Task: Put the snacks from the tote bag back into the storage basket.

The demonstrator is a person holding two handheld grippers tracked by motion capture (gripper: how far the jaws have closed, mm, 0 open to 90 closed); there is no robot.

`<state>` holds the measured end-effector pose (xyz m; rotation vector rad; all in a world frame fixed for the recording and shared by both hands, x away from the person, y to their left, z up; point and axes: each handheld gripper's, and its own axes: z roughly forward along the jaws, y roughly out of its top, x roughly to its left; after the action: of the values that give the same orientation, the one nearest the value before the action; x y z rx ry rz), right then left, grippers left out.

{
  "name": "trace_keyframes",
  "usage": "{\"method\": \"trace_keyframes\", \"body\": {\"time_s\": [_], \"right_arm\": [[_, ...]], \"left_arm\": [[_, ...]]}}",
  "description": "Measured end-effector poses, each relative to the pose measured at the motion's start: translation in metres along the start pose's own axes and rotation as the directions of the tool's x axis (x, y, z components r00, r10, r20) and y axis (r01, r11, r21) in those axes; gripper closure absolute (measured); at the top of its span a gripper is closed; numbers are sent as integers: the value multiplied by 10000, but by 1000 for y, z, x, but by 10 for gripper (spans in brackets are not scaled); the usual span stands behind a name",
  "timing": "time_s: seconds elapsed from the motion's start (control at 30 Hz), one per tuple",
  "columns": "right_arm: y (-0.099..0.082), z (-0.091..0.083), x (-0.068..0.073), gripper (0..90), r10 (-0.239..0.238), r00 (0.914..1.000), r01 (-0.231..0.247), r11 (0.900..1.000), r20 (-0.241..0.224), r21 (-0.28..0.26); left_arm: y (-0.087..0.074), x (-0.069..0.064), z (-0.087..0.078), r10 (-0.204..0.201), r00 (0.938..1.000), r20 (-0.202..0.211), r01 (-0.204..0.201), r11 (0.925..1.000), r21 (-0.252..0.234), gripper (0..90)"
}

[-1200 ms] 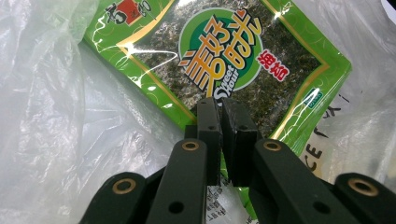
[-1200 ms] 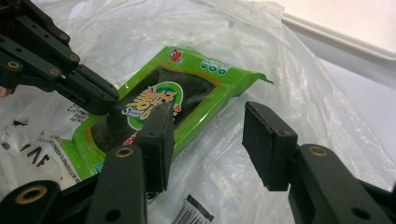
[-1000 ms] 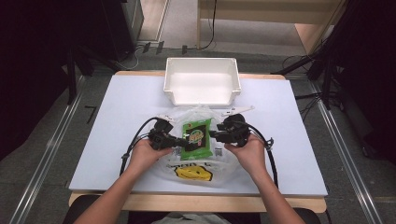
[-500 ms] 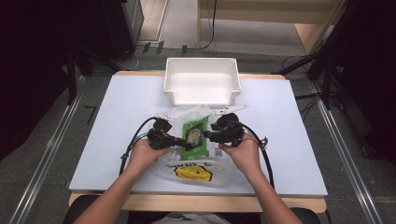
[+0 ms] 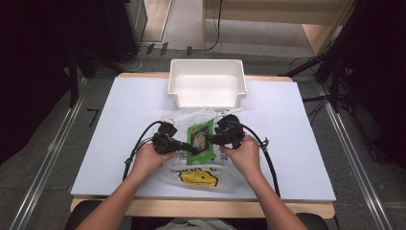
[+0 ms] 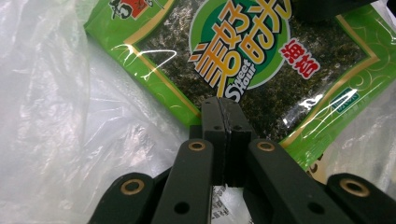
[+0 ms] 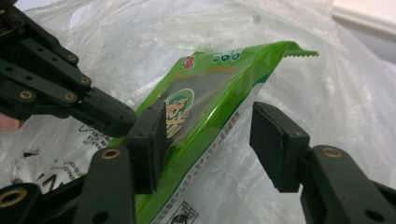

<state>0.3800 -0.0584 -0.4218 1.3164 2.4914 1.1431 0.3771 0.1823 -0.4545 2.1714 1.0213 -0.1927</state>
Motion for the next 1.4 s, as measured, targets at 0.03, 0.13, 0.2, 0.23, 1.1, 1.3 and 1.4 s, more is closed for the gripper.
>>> {"method": "trace_keyframes", "body": {"time_s": [0.03, 0.13, 0.2, 0.23, 1.1, 1.3, 1.4], "right_arm": [[0, 1, 0, 467, 81, 10000, -80, 10000, -23, 19], [-1, 8, -3, 450, 349, 9990, -341, 9990, -273, 294], [-1, 11, -4, 450, 514, 9977, -497, 9980, -434, 399], [-1, 13, -5, 452, 500, 9976, -481, 9981, -486, 391], [0, 11, -4, 608, 565, 9919, -538, 9982, -1140, 272], [0, 5, -3, 644, 564, 9912, -564, 9984, -1195, 35], [0, 2, -1, 667, 531, 9904, -545, 9985, -1279, -77]], "left_arm": [[0, 0, 0, 2, 10000, 14, -2, 10000, 17, 900], [0, -2, 1, -27, 10000, 31, 27, 10000, -11, 900], [0, -2, 2, -9, 10000, 67, 9, 10000, -13, 900], [0, -2, 2, 0, 10000, 62, 0, 10000, -20, 900], [1, -2, -2, -83, 9987, 495, 94, 9997, -231, 813], [1, 0, -8, -167, 9985, 518, 187, 9991, -389, 773], [1, 0, -10, -120, 9983, 573, 150, 9985, -530, 755]]}}
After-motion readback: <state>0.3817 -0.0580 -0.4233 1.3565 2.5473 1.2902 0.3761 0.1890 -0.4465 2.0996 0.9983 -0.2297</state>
